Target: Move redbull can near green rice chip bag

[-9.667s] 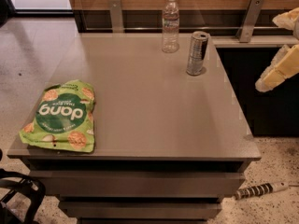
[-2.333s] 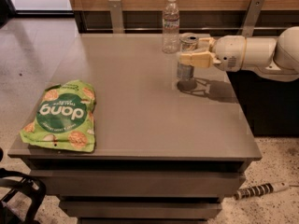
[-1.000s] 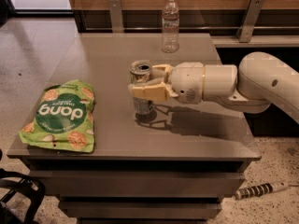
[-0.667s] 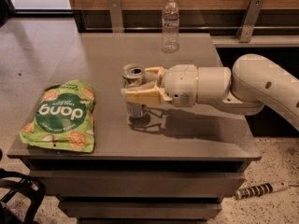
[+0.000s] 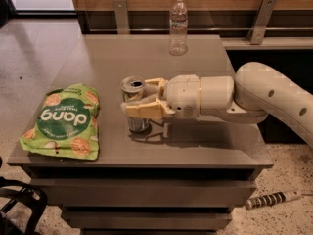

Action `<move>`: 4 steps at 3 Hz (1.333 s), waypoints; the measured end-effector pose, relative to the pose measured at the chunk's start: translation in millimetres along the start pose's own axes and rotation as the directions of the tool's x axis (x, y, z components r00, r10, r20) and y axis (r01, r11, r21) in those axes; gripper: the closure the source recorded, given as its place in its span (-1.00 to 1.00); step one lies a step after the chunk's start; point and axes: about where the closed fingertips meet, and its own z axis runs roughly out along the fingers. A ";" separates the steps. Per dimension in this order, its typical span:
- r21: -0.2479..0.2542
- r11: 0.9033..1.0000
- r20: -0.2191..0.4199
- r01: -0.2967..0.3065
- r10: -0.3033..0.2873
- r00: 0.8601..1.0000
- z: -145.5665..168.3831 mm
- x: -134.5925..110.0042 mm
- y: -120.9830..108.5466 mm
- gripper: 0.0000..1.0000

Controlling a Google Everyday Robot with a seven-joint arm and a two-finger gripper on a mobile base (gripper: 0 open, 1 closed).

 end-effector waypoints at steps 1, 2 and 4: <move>-0.030 0.999 0.000 -0.017 0.017 1.000 3.9 8.7 2.2 1.00; -0.032 0.999 0.000 -0.015 0.015 1.000 5.5 7.3 3.3 0.66; -0.040 0.999 0.000 -0.012 0.012 1.000 9.2 5.7 5.6 -0.26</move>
Offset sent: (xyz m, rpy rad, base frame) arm -0.0012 0.0023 -0.0072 0.0012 0.0165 0.0219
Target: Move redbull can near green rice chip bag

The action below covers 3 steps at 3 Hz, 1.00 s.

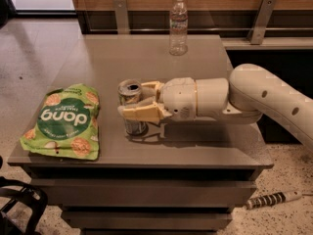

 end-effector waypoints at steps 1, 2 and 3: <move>-0.004 1.000 0.000 0.001 -0.001 1.000 1.8 -0.8 1.1 -0.72; -0.008 1.000 0.000 0.003 -0.003 1.000 3.8 -1.6 2.2 -1.00; -0.008 1.000 0.000 0.003 -0.003 1.000 3.8 -1.6 2.2 -1.00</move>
Offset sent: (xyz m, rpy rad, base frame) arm -0.0008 0.0018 0.0004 -0.0003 -0.0007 0.0036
